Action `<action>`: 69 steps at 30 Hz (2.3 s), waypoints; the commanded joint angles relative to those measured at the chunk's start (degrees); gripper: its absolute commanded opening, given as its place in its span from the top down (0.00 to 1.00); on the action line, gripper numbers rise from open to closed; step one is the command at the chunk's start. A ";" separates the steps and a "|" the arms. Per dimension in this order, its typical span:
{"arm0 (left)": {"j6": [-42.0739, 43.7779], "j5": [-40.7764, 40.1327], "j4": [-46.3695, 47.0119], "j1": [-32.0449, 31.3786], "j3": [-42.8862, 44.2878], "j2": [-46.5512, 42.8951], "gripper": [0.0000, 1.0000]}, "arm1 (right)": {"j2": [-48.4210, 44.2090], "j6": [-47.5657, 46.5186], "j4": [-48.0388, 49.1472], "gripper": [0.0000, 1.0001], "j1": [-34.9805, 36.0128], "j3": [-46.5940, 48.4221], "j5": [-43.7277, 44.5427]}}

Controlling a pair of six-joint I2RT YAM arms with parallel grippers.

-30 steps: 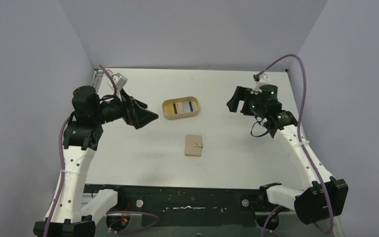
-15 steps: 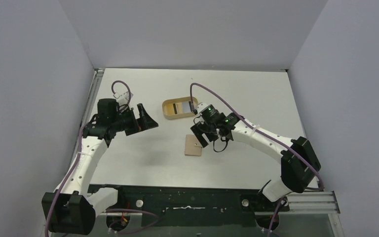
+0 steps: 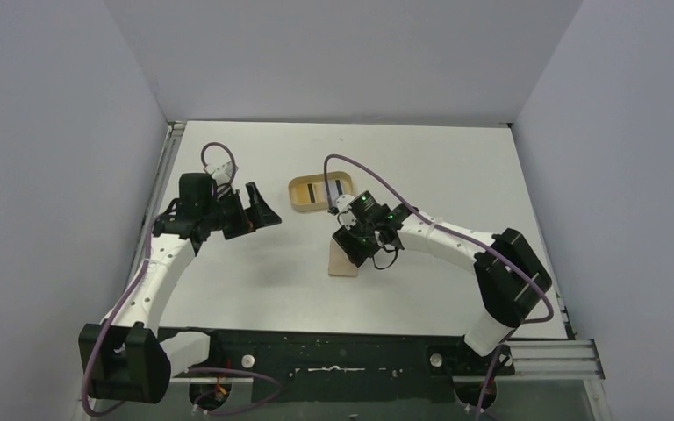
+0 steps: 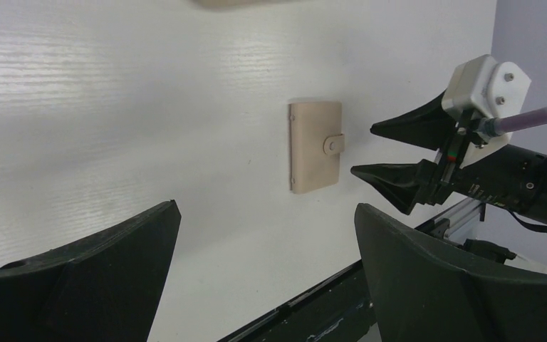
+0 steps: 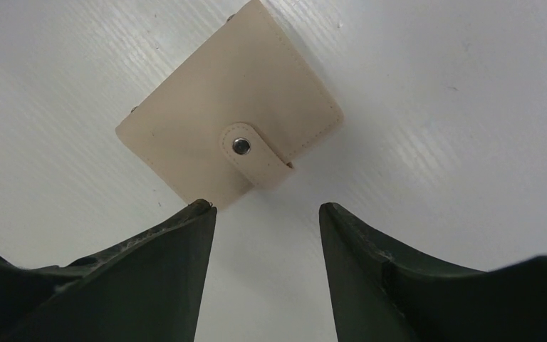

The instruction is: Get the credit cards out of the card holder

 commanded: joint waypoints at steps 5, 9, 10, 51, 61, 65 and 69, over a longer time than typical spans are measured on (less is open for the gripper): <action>0.95 -2.54 2.78 -0.06 1.32 -0.82 0.07 | 4.48 -2.62 4.75 0.54 0.04 3.14 -4.59; 0.93 -3.72 2.71 0.04 1.22 -1.13 0.07 | 5.65 -2.95 5.07 0.57 0.06 3.94 -5.00; 0.91 -3.84 2.67 0.03 1.28 -1.13 0.07 | 5.87 -3.04 5.23 0.58 0.07 3.98 -5.00; -1.91 -6.39 10.68 -2.98 -3.15 3.44 0.10 | 5.81 0.60 9.78 1.00 -7.27 2.09 -17.32; -10.57 -5.92 29.05 -10.79 -4.75 13.16 0.11 | 7.17 1.12 8.88 1.00 -9.99 9.23 -27.42; -13.37 -2.86 34.52 -11.57 -2.45 18.64 0.11 | 8.71 1.26 8.63 1.00 -10.41 12.09 -30.53; -15.36 -0.52 38.82 -12.26 -1.17 22.19 0.11 | 9.78 0.95 7.71 1.00 -10.66 14.15 -31.99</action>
